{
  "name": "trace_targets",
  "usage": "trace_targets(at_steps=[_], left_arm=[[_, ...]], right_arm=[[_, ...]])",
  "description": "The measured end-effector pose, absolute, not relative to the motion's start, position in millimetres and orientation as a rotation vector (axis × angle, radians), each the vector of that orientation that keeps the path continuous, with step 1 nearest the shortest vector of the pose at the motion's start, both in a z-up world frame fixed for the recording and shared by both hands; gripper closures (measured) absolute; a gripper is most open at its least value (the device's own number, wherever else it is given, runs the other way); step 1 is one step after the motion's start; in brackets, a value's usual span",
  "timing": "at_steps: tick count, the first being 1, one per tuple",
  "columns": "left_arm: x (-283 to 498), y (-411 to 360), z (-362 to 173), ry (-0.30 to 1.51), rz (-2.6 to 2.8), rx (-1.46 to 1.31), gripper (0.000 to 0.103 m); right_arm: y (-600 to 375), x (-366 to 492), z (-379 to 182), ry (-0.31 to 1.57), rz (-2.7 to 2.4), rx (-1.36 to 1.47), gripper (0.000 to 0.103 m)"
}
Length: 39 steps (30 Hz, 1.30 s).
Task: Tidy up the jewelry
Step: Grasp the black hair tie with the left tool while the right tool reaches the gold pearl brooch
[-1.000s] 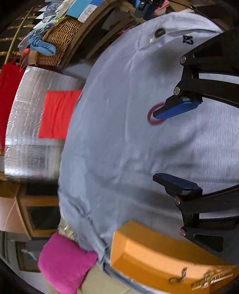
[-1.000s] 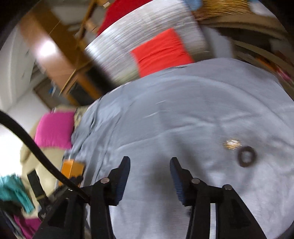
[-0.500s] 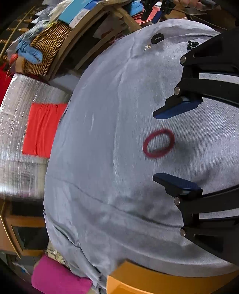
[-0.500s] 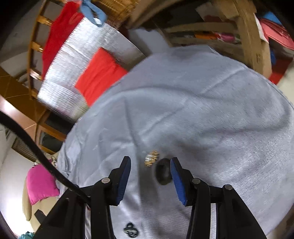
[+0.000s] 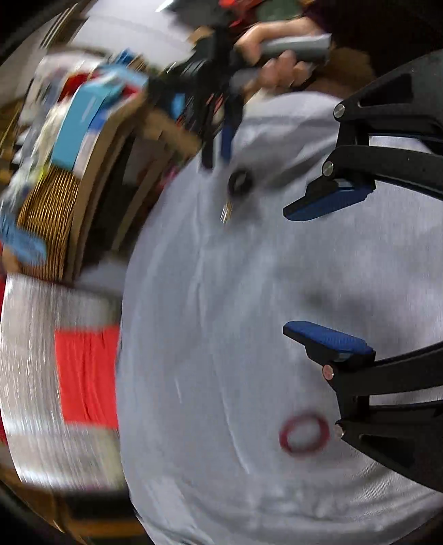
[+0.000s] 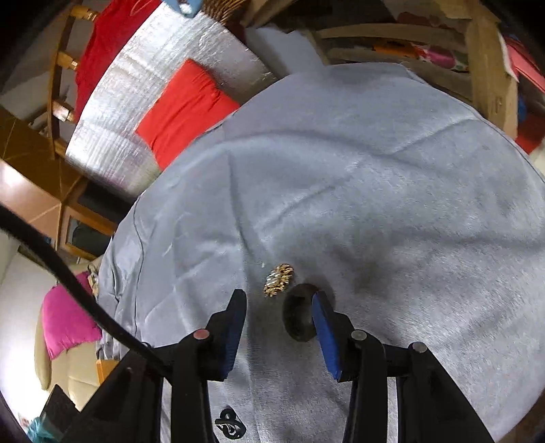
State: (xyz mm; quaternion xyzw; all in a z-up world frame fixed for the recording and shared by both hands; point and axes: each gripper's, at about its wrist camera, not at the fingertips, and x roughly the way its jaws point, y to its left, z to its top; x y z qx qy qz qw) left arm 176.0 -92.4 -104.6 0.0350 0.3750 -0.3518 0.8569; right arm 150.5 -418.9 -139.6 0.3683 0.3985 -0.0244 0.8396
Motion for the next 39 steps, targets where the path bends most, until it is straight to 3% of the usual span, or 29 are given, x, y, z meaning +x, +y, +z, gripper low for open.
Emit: trace_targets(at_steps=[16, 17, 19, 22, 33, 36, 39], left_arm=[[151, -185, -150, 0.904, -0.918, 0.254, 0.04], [152, -186, -152, 0.908, -0.921, 0.251, 0.042], [156, -189, -153, 0.913, -0.921, 0.246, 0.062], [166, -180, -151, 0.944, -0.917, 0.188, 0.078], [185, -136, -137, 0.948, -0.814, 0.052, 0.079], [192, -126, -136, 0.953, -0.775, 0.031, 0.079], [195, -115, -135, 0.951, -0.741, 0.015, 0.079]], right_arm=[[-395, 203, -157, 0.944, -0.046, 0.614, 0.058], [-395, 206, -160, 0.955, -0.057, 0.609, 0.057], [-394, 210, -163, 0.964, -0.058, 0.611, 0.054], [-387, 215, -163, 0.974, -0.069, 0.58, 0.051], [-346, 222, -168, 1.015, -0.14, 0.24, 0.052], [-335, 222, -169, 1.014, -0.176, 0.148, 0.061], [-333, 221, -169, 1.005, -0.201, 0.117, 0.063]])
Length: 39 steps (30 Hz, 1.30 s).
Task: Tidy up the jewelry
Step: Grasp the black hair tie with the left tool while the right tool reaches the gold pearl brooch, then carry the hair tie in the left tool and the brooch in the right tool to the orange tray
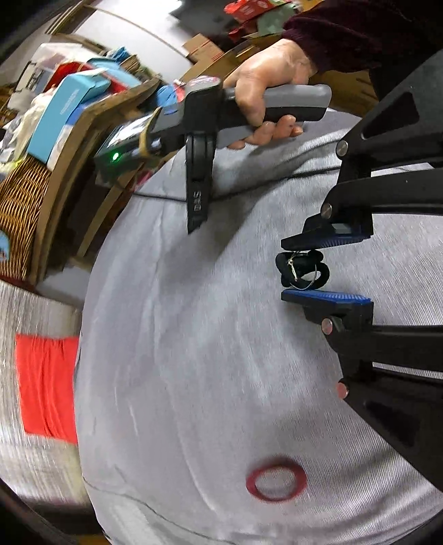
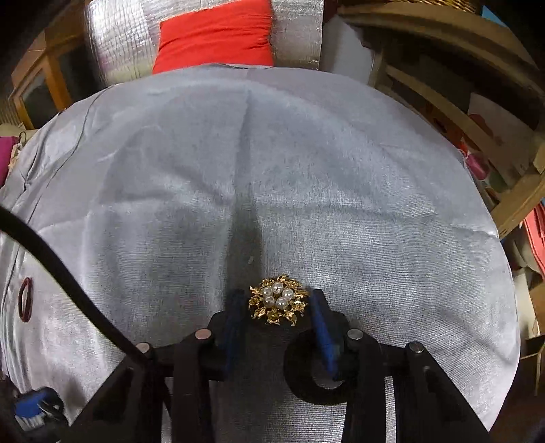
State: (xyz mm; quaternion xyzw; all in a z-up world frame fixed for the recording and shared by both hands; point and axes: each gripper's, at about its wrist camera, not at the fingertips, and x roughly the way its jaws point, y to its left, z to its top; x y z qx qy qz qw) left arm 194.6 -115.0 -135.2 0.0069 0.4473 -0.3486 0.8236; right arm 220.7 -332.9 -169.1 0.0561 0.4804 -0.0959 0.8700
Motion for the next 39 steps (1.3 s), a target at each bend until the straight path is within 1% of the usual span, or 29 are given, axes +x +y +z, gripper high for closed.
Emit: trace_targets(at_steps=[6, 12, 17, 23, 27, 32, 39], left_arm=[[200, -88, -130, 0.938, -0.671, -0.041, 0.079], [210, -45, -121, 0.917, -0.566, -0.119, 0.079], [210, -19, -113, 0.869, -0.489, -0.141, 0.079], [199, 23, -87, 0.789, -0.406, -0.175, 0.079], [185, 70, -74, 0.75, -0.299, -0.242, 0.079], [153, 151, -49, 0.681, -0.154, -0.284, 0.079], [97, 288, -34, 0.665, 0.041, -0.267, 0.079]], right_arm=[[-342, 211, -152, 0.963, -0.206, 0.202, 0.063], [-354, 192, -120, 0.818, -0.17, 0.349, 0.063], [-317, 193, -110, 0.784, -0.042, 0.364, 0.063], [-253, 198, -103, 0.755, 0.115, 0.308, 0.063], [-202, 196, -95, 0.708, 0.216, 0.288, 0.063], [-123, 192, -81, 0.674, 0.36, 0.244, 0.063], [38, 178, -53, 0.699, 0.651, 0.128, 0.063]])
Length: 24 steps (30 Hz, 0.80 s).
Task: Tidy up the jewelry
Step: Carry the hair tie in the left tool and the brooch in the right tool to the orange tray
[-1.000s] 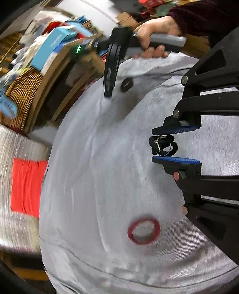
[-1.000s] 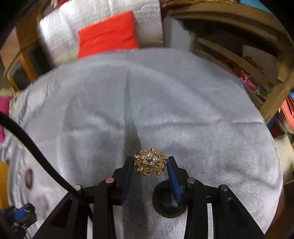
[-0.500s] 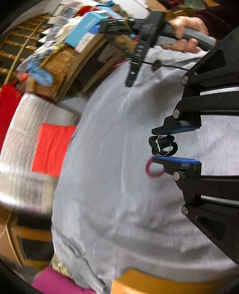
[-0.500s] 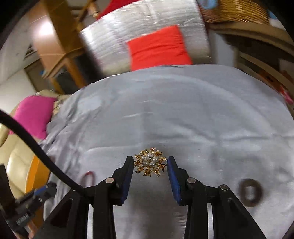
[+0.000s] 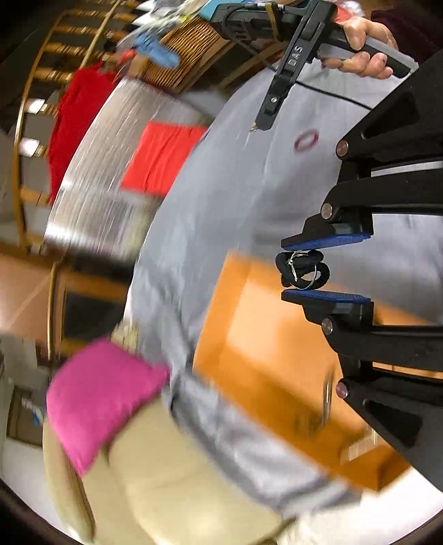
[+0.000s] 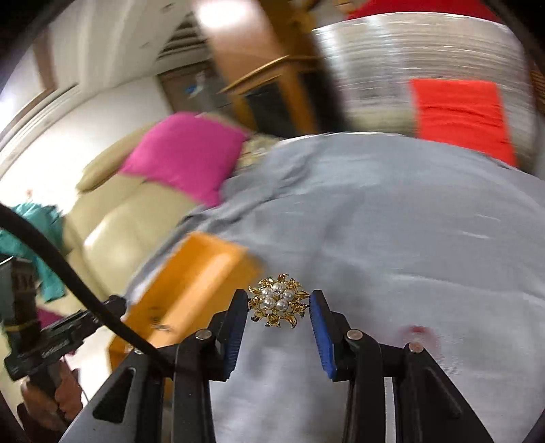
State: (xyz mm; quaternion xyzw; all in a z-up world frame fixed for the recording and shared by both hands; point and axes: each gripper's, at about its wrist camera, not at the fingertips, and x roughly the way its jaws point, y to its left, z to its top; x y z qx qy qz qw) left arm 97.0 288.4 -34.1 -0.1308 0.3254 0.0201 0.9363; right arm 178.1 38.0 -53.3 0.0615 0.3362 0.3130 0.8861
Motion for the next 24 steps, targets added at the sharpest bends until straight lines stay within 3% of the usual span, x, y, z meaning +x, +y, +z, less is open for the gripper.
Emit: trace_targets(at_steps=[9, 17, 24], left_arm=[[108, 398, -46, 0.761, 0.09, -0.251, 0.079], [133, 409, -78, 0.869, 0.014, -0.172, 0.079], [173, 393, -101, 0.955, -0.038, -0.123, 0.079]], right_arm=[[207, 155, -65, 0.768, 0.833, -0.13, 0.063], [285, 179, -113, 0.852, 0.88, -0.474, 0.063], [293, 207, -134, 0.95, 0.901, -0.526, 0.063]])
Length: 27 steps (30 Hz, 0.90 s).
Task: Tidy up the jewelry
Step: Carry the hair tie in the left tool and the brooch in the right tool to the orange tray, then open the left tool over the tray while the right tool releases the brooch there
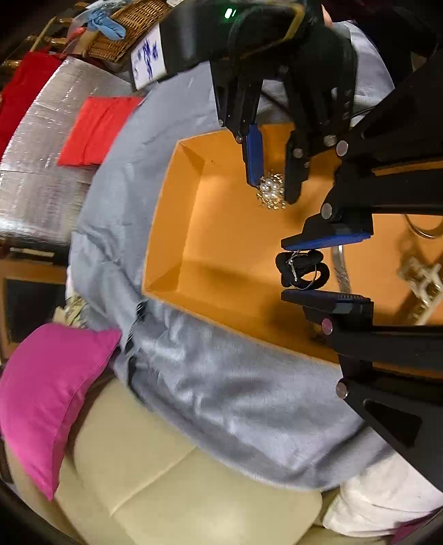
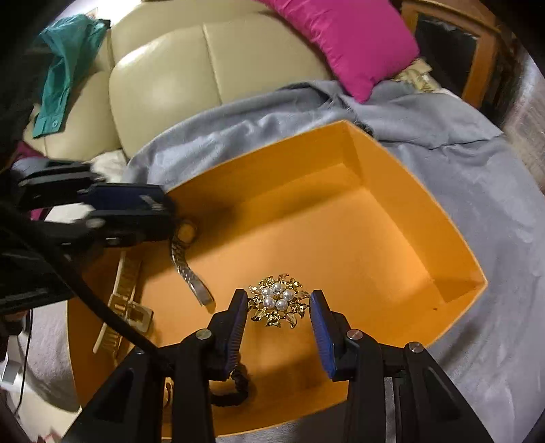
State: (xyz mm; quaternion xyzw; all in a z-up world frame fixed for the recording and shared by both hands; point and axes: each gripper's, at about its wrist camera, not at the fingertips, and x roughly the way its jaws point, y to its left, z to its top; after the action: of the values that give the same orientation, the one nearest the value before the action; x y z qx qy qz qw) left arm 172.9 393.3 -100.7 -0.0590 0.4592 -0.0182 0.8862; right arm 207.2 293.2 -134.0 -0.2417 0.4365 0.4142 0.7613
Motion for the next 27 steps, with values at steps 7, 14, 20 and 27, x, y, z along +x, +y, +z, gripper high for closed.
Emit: trace_targets(at_steps=[7, 14, 20, 27], left_arm=[[207, 390, -139, 1.085, -0.056, -0.126, 0.079], [222, 396, -164, 1.165, -0.065, -0.166, 0.079], [223, 402, -171, 1.193, -0.065, -0.204, 0.075], [211, 398, -146, 1.172, -0.064, -0.21, 0.052]], right_arm=[[297, 219, -146, 1.018, 0.966, -0.6, 0.062], [302, 227, -158, 1.052, 0.989, -0.653, 0.061], [295, 225, -152, 1.059, 1.021, -0.611, 0.055], [239, 235, -101, 0.985, 0.987, -0.356, 0.049]])
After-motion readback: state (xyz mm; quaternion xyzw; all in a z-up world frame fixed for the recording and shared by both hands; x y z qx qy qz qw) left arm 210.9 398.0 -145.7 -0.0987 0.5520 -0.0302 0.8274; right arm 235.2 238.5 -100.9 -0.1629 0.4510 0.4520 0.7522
